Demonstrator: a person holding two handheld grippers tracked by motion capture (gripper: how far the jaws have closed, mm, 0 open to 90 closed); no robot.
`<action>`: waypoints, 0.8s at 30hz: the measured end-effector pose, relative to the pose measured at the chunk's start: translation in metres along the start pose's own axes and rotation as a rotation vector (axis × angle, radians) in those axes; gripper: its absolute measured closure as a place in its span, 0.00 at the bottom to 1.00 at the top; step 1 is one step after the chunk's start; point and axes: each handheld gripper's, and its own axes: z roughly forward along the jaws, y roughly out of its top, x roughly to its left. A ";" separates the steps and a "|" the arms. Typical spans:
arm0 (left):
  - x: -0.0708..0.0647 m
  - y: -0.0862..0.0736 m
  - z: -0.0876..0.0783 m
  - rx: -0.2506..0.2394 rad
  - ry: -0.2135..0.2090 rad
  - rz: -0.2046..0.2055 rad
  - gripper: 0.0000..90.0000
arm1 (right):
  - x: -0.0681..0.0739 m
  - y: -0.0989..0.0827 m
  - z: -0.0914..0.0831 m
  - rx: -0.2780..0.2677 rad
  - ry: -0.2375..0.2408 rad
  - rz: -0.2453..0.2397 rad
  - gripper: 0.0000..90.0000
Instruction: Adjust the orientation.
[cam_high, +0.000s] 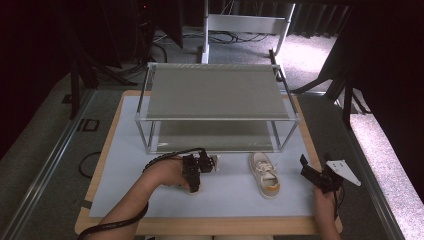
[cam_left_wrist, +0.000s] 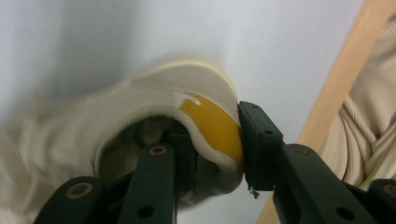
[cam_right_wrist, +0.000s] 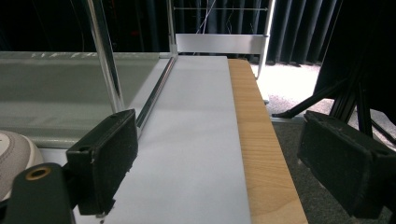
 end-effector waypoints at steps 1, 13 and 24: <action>0.000 0.000 0.000 0.000 0.000 0.000 0.78 | 0.000 0.000 0.000 0.000 0.000 0.000 0.13; -0.033 0.002 -0.010 -0.035 0.037 0.316 0.82 | 0.000 0.000 0.000 -0.001 0.000 -0.001 0.13; -0.033 0.006 0.005 -0.036 0.048 0.328 0.79 | 0.001 0.000 0.000 0.002 -0.003 -0.006 0.13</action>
